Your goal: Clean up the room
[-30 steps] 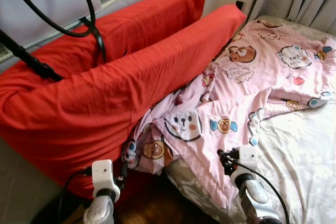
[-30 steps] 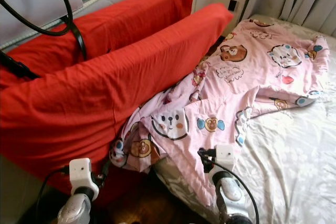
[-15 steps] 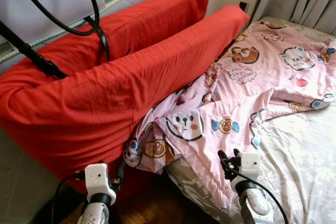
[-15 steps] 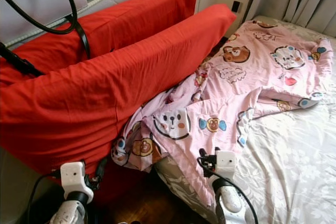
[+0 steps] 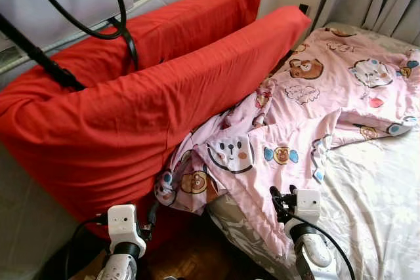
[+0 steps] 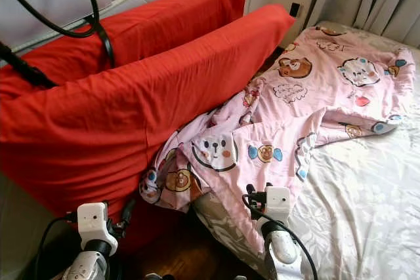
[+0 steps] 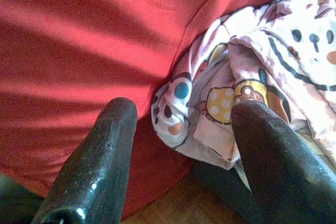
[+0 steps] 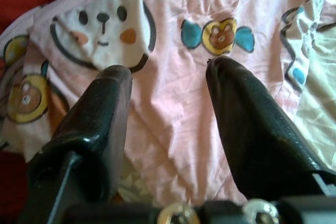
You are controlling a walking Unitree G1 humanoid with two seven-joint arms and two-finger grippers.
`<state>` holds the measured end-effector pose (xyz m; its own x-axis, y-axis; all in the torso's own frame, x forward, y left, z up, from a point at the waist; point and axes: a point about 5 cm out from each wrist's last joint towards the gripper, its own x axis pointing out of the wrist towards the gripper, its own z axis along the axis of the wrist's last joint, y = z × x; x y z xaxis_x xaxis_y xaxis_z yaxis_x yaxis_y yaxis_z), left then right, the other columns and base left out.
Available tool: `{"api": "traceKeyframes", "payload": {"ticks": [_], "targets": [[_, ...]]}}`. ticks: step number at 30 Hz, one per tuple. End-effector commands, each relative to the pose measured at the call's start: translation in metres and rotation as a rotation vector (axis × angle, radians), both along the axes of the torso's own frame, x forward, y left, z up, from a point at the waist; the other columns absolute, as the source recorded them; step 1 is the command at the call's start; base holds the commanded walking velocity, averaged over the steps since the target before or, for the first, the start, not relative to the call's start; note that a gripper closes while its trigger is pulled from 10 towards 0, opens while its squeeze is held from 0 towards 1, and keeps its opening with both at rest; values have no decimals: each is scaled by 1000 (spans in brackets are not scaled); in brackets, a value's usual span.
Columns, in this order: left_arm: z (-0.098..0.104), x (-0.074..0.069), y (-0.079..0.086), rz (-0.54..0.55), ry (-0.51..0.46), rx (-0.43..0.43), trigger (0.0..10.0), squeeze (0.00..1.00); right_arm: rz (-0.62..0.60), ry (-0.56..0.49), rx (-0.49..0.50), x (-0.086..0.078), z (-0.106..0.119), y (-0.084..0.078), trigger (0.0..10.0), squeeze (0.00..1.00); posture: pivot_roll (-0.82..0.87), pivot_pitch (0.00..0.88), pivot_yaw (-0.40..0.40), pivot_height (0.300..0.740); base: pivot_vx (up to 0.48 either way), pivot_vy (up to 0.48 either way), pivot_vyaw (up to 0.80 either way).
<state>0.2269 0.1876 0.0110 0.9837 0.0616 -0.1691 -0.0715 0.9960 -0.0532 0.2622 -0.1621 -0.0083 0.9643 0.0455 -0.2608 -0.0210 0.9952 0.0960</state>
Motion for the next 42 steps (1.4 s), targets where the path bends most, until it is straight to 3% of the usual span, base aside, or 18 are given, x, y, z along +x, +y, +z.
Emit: {"api": "traceKeyframes", "payload": {"ticks": [1,8,23,42], "targets": [[0,-2,1,11,11,-8,10000,0,2,33,-7,-3,-4,0,10000,0,-49,134,-2,696,0,0,0],[1,0,-1,18,12,-17,10000,0,-9,3,3,-2,-1,-3,10000,0,-46,150,-7,681,0,0,0],[2,1,-3,18,16,-22,10000,0,0,47,-4,-1,-5,0,10000,0,-38,166,-8,666,0,0,0],[0,-1,-3,18,26,-27,10000,0,6,44,9,-1,-5,2,10000,0,-32,167,-2,666,0,0,0]]}}
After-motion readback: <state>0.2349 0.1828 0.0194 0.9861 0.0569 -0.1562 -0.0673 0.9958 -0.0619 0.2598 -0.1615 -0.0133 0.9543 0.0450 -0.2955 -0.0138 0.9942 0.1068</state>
